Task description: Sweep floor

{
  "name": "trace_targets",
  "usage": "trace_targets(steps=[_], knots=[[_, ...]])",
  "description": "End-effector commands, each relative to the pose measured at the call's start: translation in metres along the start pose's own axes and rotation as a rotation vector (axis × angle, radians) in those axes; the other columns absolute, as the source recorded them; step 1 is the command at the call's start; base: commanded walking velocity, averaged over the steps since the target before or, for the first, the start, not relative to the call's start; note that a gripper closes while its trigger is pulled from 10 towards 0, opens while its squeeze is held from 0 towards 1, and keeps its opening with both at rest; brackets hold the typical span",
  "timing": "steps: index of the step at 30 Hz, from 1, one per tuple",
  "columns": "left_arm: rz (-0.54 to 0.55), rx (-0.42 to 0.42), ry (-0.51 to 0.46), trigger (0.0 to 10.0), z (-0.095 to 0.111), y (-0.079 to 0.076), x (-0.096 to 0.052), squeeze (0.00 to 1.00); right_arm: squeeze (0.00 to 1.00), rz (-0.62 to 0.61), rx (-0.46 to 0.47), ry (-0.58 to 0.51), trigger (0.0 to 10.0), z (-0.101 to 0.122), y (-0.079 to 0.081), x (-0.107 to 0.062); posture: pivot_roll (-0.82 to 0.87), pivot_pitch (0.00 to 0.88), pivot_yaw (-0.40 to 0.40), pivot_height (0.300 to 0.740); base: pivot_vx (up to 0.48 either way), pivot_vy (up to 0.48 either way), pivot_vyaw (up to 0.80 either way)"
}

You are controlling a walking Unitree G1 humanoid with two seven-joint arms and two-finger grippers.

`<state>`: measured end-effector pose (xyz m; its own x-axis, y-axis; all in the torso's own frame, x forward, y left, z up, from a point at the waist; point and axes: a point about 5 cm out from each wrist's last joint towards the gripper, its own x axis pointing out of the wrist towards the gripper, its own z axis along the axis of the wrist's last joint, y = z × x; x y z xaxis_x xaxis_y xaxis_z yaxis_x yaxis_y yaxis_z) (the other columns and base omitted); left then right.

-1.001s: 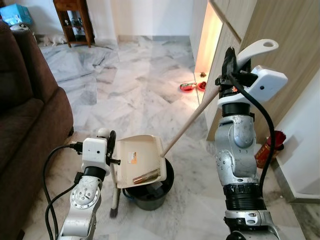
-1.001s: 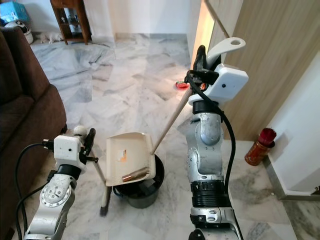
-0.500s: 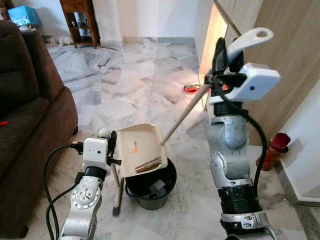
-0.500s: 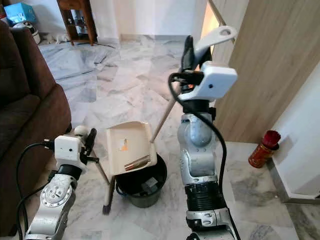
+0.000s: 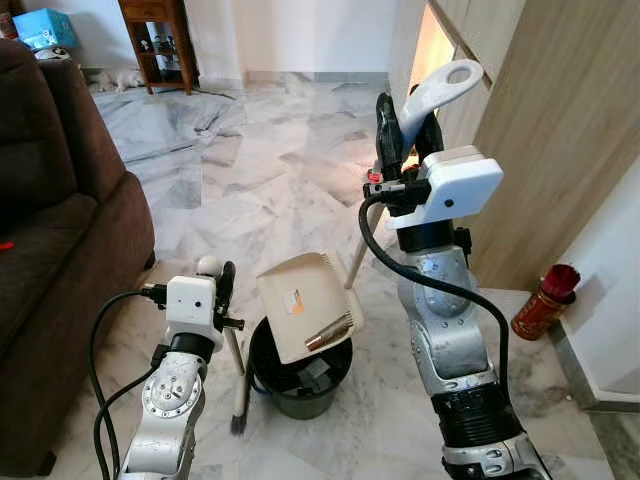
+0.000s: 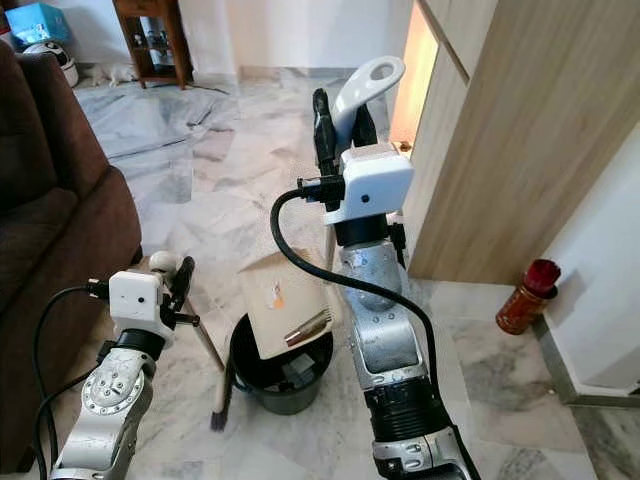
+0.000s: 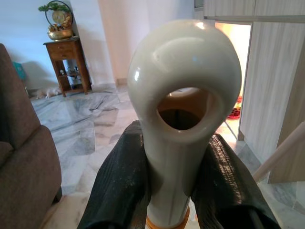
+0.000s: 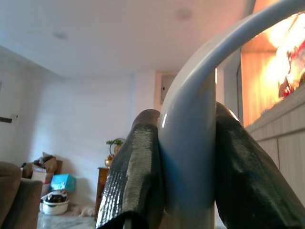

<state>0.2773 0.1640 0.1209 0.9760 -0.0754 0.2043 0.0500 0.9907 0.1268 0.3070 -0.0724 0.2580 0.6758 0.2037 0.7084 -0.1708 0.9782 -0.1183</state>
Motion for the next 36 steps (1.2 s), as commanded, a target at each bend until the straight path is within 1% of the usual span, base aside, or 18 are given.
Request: trace_targets(steps=[1, 2, 5, 6, 7, 8, 9, 14, 17, 20, 24, 27, 28, 29, 30, 36], knots=[[-0.003, 0.009, -0.070, 10.0, 0.013, 0.000, 0.004, 0.00, 0.00, 0.013, -0.028, -0.138, 10.0, 0.024, 0.005, 0.006, 0.15, 0.053, 0.011, 0.740, 0.000, 0.000, 0.00], [-0.004, 0.009, -0.069, 10.0, 0.012, 0.000, 0.004, 0.00, 0.00, 0.015, -0.034, -0.142, 10.0, 0.025, 0.006, 0.005, 0.15, 0.052, 0.010, 0.740, 0.000, 0.000, 0.00], [-0.005, 0.005, -0.072, 10.0, 0.013, 0.000, 0.005, 0.00, 0.00, 0.015, -0.012, -0.154, 10.0, 0.029, 0.013, 0.003, 0.15, 0.052, 0.011, 0.740, 0.000, 0.000, 0.00], [-0.005, 0.003, -0.073, 10.0, 0.013, 0.000, 0.005, 0.00, 0.00, 0.043, -0.024, -0.164, 10.0, 0.030, 0.018, 0.002, 0.15, 0.052, 0.011, 0.740, 0.000, 0.000, 0.00], [-0.005, 0.003, -0.073, 10.0, 0.013, 0.000, 0.005, 0.00, 0.00, 0.043, -0.024, -0.164, 10.0, 0.030, 0.018, 0.002, 0.15, 0.052, 0.011, 0.740, 0.000, 0.000, 0.00], [-0.006, 0.002, -0.074, 10.0, 0.013, 0.000, 0.005, 0.00, 0.00, 0.073, -0.042, -0.174, 10.0, 0.031, 0.024, 0.000, 0.15, 0.052, 0.011, 0.740, 0.000, 0.000, 0.00], [-0.007, 0.001, -0.074, 10.0, 0.013, 0.000, 0.005, 0.00, 0.00, 0.080, -0.041, -0.178, 10.0, 0.032, 0.026, -0.001, 0.15, 0.052, 0.011, 0.740, 0.000, 0.000, 0.00], [-0.008, -0.001, -0.076, 10.0, 0.013, 0.000, 0.005, 0.00, 0.00, 0.106, -0.009, -0.186, 10.0, 0.035, 0.032, -0.003, 0.15, 0.053, 0.012, 0.740, 0.000, 0.000, 0.00], [-0.008, -0.004, -0.078, 10.0, 0.013, -0.001, 0.005, 0.00, 0.00, 0.168, -0.035, -0.201, 10.0, 0.037, 0.039, -0.007, 0.15, 0.054, 0.011, 0.740, 0.000, 0.000, 0.00], [-0.009, -0.004, -0.078, 10.0, 0.013, -0.001, 0.005, 0.00, 0.00, 0.169, -0.037, -0.201, 10.0, 0.037, 0.039, -0.008, 0.15, 0.054, 0.011, 0.740, 0.000, 0.000, 0.00], [-0.009, -0.005, -0.078, 10.0, 0.013, -0.001, 0.005, 0.00, 0.00, 0.221, -0.082, -0.213, 10.0, 0.037, 0.046, -0.012, 0.14, 0.058, 0.010, 0.740, 0.000, 0.000, 0.00], [-0.010, -0.007, -0.079, 10.0, 0.013, -0.002, 0.005, 0.00, 0.00, 0.236, -0.084, -0.210, 10.0, 0.037, 0.049, -0.015, 0.14, 0.058, 0.010, 0.740, 0.000, 0.000, 0.00], [-0.010, -0.008, -0.079, 10.0, 0.013, -0.002, 0.005, 0.00, 0.00, 0.258, -0.108, -0.223, 10.0, 0.038, 0.051, -0.016, 0.14, 0.058, 0.010, 0.740, 0.000, 0.000, 0.00], [-0.010, -0.008, -0.079, 10.0, 0.013, -0.002, 0.005, 0.00, 0.00, 0.258, -0.108, -0.223, 10.0, 0.038, 0.051, -0.016, 0.14, 0.058, 0.010, 0.740, 0.000, 0.000, 0.00], [-0.009, -0.008, -0.079, 10.0, 0.013, -0.002, 0.005, 0.00, 0.00, 0.293, -0.134, -0.235, 10.0, 0.038, 0.056, -0.018, 0.14, 0.058, 0.010, 0.740, 0.000, 0.000, 0.00], [-0.009, -0.010, -0.080, 10.0, 0.013, -0.002, 0.005, 0.00, 0.00, 0.311, -0.138, -0.230, 10.0, 0.037, 0.059, -0.020, 0.14, 0.060, 0.008, 0.740, 0.000, 0.000, 0.00]])
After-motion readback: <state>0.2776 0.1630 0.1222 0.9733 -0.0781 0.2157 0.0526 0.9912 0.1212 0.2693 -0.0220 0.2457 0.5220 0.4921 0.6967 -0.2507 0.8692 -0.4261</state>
